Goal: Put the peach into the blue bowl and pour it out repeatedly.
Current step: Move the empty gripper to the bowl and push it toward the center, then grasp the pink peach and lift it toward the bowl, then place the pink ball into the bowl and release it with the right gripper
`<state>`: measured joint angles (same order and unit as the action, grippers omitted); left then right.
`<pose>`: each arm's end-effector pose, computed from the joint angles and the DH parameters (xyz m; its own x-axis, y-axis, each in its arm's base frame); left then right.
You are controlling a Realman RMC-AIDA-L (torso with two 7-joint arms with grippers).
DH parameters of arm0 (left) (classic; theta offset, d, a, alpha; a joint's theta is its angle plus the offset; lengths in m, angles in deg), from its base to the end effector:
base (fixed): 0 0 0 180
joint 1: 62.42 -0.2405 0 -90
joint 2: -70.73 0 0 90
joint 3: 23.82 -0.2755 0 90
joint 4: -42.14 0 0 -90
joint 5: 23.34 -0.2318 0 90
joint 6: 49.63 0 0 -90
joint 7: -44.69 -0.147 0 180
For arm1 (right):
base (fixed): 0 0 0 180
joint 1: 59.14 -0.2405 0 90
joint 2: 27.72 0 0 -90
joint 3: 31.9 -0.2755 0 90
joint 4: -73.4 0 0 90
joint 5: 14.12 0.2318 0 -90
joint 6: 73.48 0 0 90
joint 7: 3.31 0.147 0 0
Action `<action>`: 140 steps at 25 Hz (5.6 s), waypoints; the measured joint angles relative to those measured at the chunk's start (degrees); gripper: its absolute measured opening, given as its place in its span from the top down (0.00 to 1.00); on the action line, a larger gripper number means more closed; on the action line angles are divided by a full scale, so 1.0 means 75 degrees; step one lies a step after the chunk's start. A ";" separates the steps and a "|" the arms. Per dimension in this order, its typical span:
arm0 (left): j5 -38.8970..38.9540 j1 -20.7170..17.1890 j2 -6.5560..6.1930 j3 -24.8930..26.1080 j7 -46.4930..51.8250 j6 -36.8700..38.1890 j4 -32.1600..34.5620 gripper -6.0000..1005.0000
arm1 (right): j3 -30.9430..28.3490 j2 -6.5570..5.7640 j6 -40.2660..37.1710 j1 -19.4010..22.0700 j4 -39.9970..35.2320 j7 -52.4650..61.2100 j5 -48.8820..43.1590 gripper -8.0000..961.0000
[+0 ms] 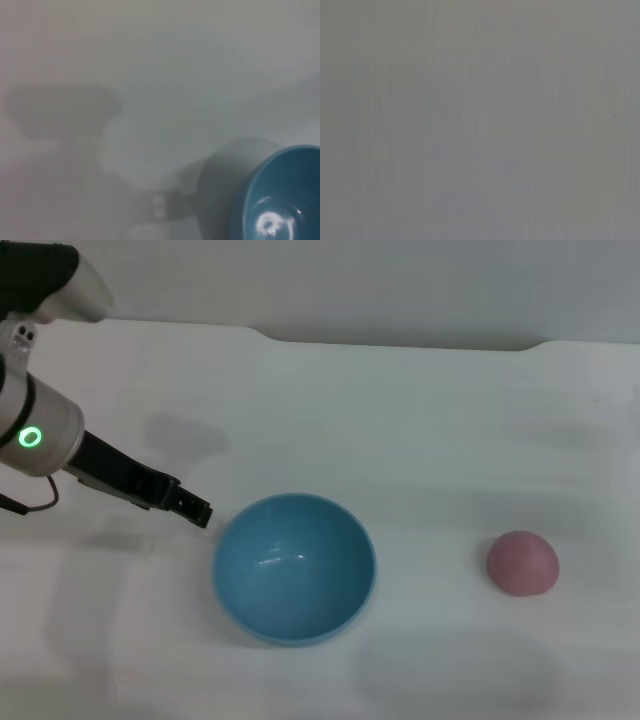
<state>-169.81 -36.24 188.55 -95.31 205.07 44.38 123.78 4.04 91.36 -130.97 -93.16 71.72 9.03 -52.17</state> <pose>-0.2392 0.3591 0.0291 0.4348 0.9005 -0.0024 0.8053 -0.3899 -0.4466 0.3696 0.3997 -0.0067 0.7163 -0.0370 -0.6968 -0.6976 -0.0162 -0.7163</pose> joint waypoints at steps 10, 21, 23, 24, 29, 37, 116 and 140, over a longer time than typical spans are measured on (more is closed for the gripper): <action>0.0063 0.0411 0.0023 -0.0818 0.0399 -0.0002 -0.0788 0.21 | 0.0000 0.0000 0.0004 0.0001 -0.0012 -0.0005 0.0001 0.27; 0.0058 0.0835 0.0029 -0.1127 0.0354 -0.0698 -0.1809 0.21 | 0.0000 0.0000 0.0004 -0.0007 -0.0012 -0.0005 0.0001 0.27; 0.0049 0.0873 0.0029 -0.1254 0.0347 -0.0874 -0.2009 0.21 | 0.0000 0.0000 0.0003 -0.0003 -0.0011 -0.0004 0.0001 0.27; 0.0048 0.0879 0.0029 -0.1314 0.0346 -0.0973 -0.2067 0.22 | 0.0000 0.0000 0.0003 0.0000 -0.0011 -0.0004 0.0000 0.27; 0.0070 0.0954 0.0029 -0.1386 0.0348 -0.1314 -0.2462 0.22 | 0.0000 0.0000 -0.0010 0.0000 -0.0011 0.0026 0.0001 0.27; 0.0115 0.1005 0.0049 -0.1522 0.0323 -0.1491 -0.2706 0.26 | 0.0000 0.0000 -0.0041 -0.0005 -0.0011 0.0043 0.0000 0.27; 0.0953 0.1171 0.0055 -0.1656 0.0480 -0.2880 -0.2729 1.00 | 0.3942 -0.0132 -0.2417 -0.1755 -0.4952 1.7104 -1.5395 0.28; 0.0938 0.1279 0.0057 -0.1958 0.0501 -0.3002 -0.3006 1.00 | 0.2957 -0.0113 -0.4674 -0.1000 -0.7890 1.4294 -1.0661 0.87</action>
<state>-162.78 -26.65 188.98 -109.99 208.83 21.86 101.23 26.22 90.51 -166.03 -100.67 12.55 116.23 -132.12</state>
